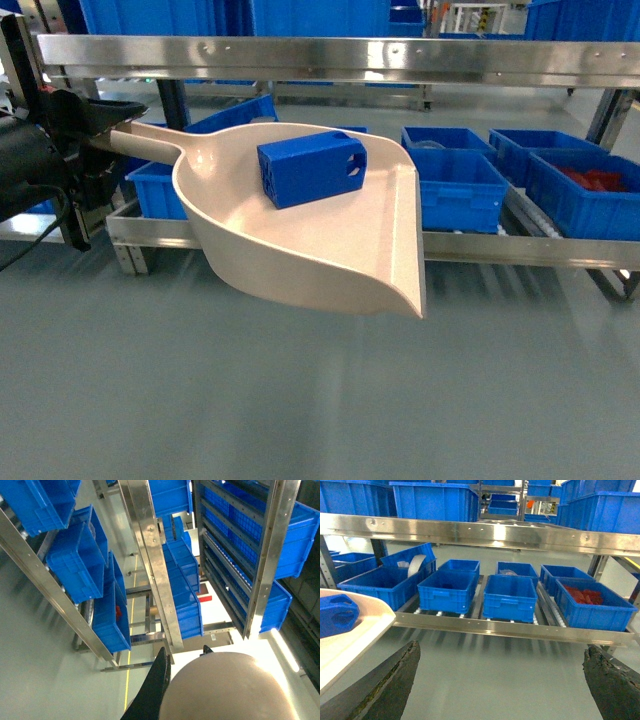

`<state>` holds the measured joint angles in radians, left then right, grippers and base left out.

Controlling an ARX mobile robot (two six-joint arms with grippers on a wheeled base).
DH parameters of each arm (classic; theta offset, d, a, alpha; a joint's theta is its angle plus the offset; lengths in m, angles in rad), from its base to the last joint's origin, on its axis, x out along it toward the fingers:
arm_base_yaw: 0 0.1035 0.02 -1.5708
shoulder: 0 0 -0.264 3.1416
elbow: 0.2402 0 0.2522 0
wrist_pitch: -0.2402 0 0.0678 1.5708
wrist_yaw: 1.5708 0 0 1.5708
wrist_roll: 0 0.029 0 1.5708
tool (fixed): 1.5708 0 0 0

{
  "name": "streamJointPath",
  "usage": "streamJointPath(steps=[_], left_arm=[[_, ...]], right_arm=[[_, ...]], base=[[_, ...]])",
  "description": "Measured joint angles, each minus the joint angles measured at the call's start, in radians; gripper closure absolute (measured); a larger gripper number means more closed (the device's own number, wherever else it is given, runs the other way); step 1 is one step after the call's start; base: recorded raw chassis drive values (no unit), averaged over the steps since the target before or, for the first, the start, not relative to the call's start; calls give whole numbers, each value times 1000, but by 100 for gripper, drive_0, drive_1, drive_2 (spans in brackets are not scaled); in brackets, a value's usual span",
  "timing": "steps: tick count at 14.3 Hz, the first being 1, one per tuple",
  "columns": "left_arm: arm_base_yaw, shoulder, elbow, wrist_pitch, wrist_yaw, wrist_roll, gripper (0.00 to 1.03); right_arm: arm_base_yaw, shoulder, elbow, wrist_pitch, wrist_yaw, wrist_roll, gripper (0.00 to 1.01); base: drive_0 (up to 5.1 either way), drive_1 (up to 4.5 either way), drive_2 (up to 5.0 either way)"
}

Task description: Place part in tray to right shelf

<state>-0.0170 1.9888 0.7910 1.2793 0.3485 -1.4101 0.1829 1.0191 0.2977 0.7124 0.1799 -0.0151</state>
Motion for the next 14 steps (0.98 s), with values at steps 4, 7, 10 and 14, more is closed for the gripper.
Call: streamJointPath(steps=[4, 7, 10, 14], left_arm=[[-2, 0, 0, -1, -3, 0, 89], [-3, 0, 0, 0, 3, 0, 89], [6, 0, 0, 0, -7, 0, 89], [1, 0, 0, 0, -3, 0, 89]], right_arm=[[-1, 0, 0, 1, 4, 0, 3], [-1, 0, 0, 0, 3, 0, 3], [-1, 0, 0, 0, 3, 0, 3], [-1, 0, 0, 0, 3, 0, 3]], base=[[-120, -120, -120], [0, 0, 0], [0, 0, 0], [0, 0, 0]])
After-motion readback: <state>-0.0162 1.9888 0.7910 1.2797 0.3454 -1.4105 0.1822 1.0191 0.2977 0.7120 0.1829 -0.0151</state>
